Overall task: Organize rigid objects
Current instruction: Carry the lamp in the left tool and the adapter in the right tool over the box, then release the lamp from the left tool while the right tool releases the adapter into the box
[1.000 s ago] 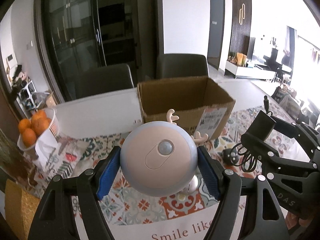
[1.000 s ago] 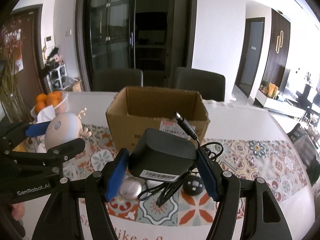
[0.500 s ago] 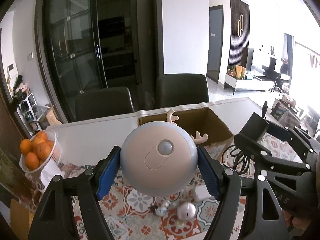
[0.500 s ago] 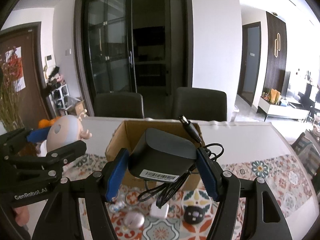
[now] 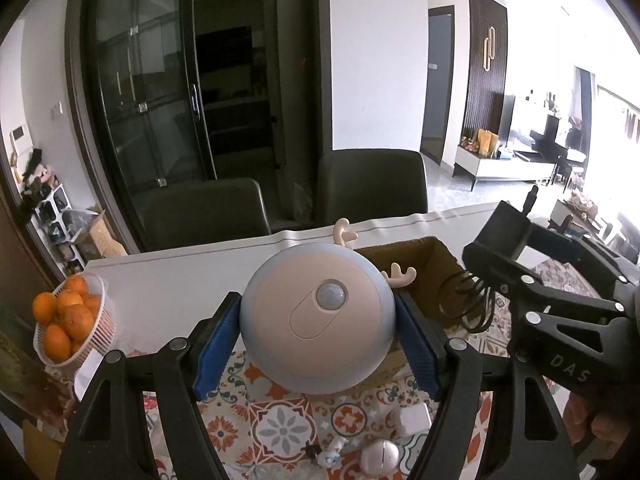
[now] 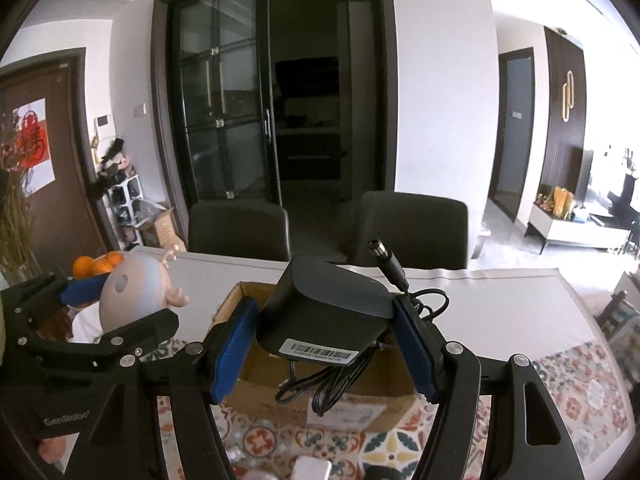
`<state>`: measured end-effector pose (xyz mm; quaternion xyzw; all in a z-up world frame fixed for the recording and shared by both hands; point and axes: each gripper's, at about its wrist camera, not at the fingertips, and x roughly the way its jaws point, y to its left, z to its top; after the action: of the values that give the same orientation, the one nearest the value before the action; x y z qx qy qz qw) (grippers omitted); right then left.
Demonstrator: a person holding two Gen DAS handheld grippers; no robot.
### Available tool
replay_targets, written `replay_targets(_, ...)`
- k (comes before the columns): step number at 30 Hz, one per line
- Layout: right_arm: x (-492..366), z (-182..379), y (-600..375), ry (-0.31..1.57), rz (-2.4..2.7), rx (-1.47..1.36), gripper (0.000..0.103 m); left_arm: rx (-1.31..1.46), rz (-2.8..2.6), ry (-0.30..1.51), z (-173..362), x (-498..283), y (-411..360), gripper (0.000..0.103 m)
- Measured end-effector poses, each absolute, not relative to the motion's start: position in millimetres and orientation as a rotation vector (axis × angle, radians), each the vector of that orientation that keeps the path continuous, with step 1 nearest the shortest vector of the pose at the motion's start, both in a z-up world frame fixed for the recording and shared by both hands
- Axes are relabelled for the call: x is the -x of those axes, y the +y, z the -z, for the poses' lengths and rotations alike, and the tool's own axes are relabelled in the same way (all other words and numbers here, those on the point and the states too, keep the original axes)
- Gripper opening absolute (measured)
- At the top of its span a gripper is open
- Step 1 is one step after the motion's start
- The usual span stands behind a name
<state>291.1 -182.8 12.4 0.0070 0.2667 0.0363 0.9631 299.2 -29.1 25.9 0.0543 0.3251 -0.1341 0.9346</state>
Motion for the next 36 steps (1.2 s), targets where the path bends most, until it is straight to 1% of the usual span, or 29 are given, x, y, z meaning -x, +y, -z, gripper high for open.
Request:
replay_targets(12,-350,16,-201,0.641,-0.120,-0.085,0.068,-0.082,0.275,0.754,-6,-350,-42,0.075)
replay_targets(24,-374,47,-216,0.721,-0.076,-0.132,0.068,-0.075,0.300,0.874,30,-384,-55,0.075)
replay_targets(31,-382,59,-220,0.748,-0.076,-0.139,0.068,-0.088,0.272,0.866,35,-388,-49,0.076)
replay_targets(32,-383,59,-219,0.749,-0.080,-0.137,0.068,-0.092,0.261,0.863,35,-387,-48,0.077)
replay_targets(35,-384,58,-214,0.745,-0.085,-0.116,0.068,-0.112,0.216,0.840,32,-384,-43,0.087)
replay_targets(36,-386,58,-212,0.748,-0.089,-0.115,0.068,-0.118,0.201,0.833,31,-382,-40,0.087)
